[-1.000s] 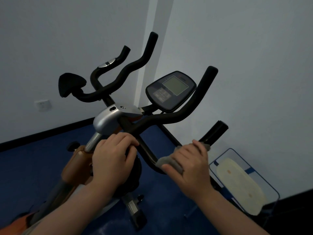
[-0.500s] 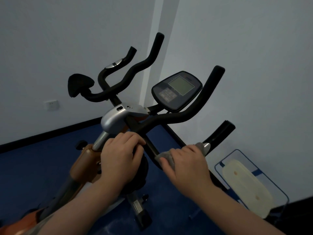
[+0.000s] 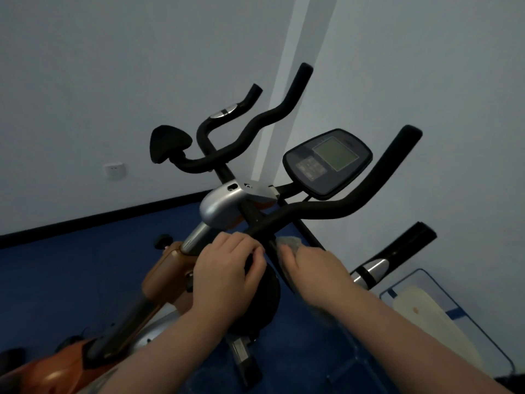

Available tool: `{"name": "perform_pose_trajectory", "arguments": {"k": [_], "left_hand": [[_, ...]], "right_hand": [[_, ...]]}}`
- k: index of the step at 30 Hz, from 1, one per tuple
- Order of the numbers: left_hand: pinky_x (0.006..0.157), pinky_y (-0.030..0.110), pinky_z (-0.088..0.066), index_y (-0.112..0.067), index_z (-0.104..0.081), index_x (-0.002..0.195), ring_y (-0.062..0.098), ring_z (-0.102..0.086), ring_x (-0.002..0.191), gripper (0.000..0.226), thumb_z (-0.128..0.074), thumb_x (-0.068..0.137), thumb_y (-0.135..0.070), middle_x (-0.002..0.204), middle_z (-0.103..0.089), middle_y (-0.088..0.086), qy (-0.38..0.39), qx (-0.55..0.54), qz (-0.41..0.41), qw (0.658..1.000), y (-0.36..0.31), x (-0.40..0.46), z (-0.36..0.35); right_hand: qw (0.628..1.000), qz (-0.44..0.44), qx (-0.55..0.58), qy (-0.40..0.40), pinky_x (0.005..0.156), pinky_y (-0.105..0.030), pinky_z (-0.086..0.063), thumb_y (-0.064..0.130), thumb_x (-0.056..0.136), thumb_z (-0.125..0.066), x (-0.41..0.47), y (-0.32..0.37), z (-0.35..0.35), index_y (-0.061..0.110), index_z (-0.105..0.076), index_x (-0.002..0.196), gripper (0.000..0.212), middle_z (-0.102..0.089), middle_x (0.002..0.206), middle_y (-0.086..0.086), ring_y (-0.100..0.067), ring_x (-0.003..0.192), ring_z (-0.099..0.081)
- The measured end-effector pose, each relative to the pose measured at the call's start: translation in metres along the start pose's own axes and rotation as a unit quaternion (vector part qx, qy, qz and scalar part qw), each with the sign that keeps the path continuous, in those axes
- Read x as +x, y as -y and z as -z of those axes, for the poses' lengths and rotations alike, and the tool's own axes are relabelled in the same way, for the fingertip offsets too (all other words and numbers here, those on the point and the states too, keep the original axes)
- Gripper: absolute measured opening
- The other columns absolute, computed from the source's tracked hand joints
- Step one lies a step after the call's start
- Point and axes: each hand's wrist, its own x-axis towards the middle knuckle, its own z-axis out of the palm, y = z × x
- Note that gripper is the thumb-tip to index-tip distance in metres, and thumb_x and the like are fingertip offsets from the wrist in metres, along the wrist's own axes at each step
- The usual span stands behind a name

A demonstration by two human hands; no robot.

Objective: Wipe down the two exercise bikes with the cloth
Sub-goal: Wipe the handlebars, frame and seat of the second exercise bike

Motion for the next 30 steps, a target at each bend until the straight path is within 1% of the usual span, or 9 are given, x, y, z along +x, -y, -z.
{"name": "perform_pose_trajectory", "arguments": {"k": [3, 5, 11, 13, 16, 19, 21, 25, 30], "left_hand": [[0.061, 0.029, -0.045, -0.023, -0.063, 0.078, 0.006, -0.051, 0.075, 0.019, -0.050, 0.090, -0.028, 0.079, -0.059, -0.013, -0.001, -0.014, 0.001, 1.000, 0.001, -0.002, -0.001], [0.060, 0.028, -0.044, -0.024, -0.062, 0.078, 0.004, -0.049, 0.074, 0.018, -0.050, 0.090, -0.028, 0.079, -0.058, -0.014, -0.005, -0.019, 0.004, 1.000, 0.001, -0.001, -0.002], [0.062, 0.033, -0.046, -0.021, -0.064, 0.078, 0.010, -0.052, 0.074, 0.020, -0.050, 0.089, -0.027, 0.079, -0.060, -0.009, -0.001, -0.018, 0.004, 1.000, 0.002, 0.001, -0.001], [0.062, 0.034, -0.047, -0.021, -0.065, 0.079, 0.010, -0.053, 0.075, 0.020, -0.049, 0.090, -0.027, 0.080, -0.061, -0.009, 0.005, -0.017, 0.003, 1.000, 0.001, 0.000, 0.002], [0.064, 0.033, -0.047, -0.022, -0.065, 0.081, 0.009, -0.054, 0.077, 0.020, -0.048, 0.090, -0.028, 0.082, -0.061, -0.011, 0.015, -0.024, 0.004, 1.000, 0.001, -0.002, 0.004], [0.065, 0.032, -0.046, -0.025, -0.065, 0.083, 0.007, -0.054, 0.077, 0.019, -0.048, 0.090, -0.027, 0.083, -0.061, -0.013, 0.018, -0.022, 0.002, 1.000, 0.001, -0.002, 0.004], [0.065, 0.032, -0.046, -0.024, -0.065, 0.083, 0.008, -0.054, 0.077, 0.018, -0.048, 0.089, -0.027, 0.082, -0.061, -0.013, 0.013, -0.027, 0.001, 1.000, 0.000, -0.001, 0.004], [0.064, 0.036, -0.046, -0.022, -0.065, 0.081, 0.011, -0.055, 0.076, 0.020, -0.048, 0.088, -0.026, 0.080, -0.061, -0.010, 0.006, -0.025, 0.007, 1.000, 0.002, 0.000, 0.002], [0.064, 0.036, -0.046, -0.022, -0.065, 0.082, 0.011, -0.055, 0.077, 0.020, -0.047, 0.089, -0.027, 0.081, -0.062, -0.010, 0.020, -0.028, 0.006, 0.999, 0.002, -0.004, 0.001]], "right_hand": [[0.997, -0.010, 0.081, -0.010, 0.064, -0.032, -0.046, 0.033, 0.103, -0.031, -0.029, -0.007, -0.009, 0.025, -0.036, 0.127, 0.026, -0.059, 0.100, 0.001, -0.018, 0.075, -0.057], [0.996, -0.043, 0.080, -0.020, 0.059, -0.031, -0.044, 0.045, 0.102, -0.022, -0.036, -0.007, -0.013, 0.025, -0.041, 0.116, 0.031, -0.058, 0.084, 0.006, -0.014, 0.068, -0.056], [1.000, -0.003, -0.008, 0.023, 0.064, -0.035, -0.040, 0.012, 0.098, -0.039, 0.022, 0.003, 0.004, 0.007, -0.039, 0.123, 0.026, -0.055, 0.114, -0.016, -0.031, 0.092, -0.059], [1.000, 0.001, -0.003, 0.029, 0.064, -0.035, -0.040, 0.014, 0.099, -0.038, 0.020, 0.004, 0.007, 0.007, -0.038, 0.124, 0.026, -0.054, 0.115, -0.017, -0.031, 0.092, -0.059], [0.998, 0.000, 0.055, 0.030, 0.069, -0.035, -0.046, 0.035, 0.103, -0.027, -0.015, -0.007, 0.002, 0.019, -0.039, 0.128, 0.032, -0.060, 0.109, -0.007, -0.024, 0.086, -0.059], [0.998, 0.015, 0.056, 0.029, 0.066, -0.033, -0.037, 0.045, 0.103, -0.021, -0.044, -0.016, -0.001, 0.028, -0.043, 0.116, 0.030, -0.056, 0.098, 0.006, -0.016, 0.080, -0.057], [0.999, 0.018, 0.039, 0.030, 0.064, -0.033, -0.038, 0.040, 0.104, -0.023, -0.037, -0.015, 0.005, 0.025, -0.041, 0.121, 0.029, -0.053, 0.102, 0.003, -0.019, 0.082, -0.057], [0.998, 0.024, 0.024, 0.047, 0.076, -0.040, -0.050, 0.017, 0.101, -0.037, 0.006, 0.000, 0.010, 0.010, -0.033, 0.134, 0.034, -0.045, 0.132, -0.016, -0.032, 0.099, -0.057], [0.996, -0.027, 0.069, 0.050, 0.077, -0.043, -0.051, 0.042, 0.103, -0.020, -0.013, -0.008, 0.001, 0.021, -0.040, 0.130, 0.040, -0.061, 0.109, -0.006, -0.025, 0.087, -0.061]]}}
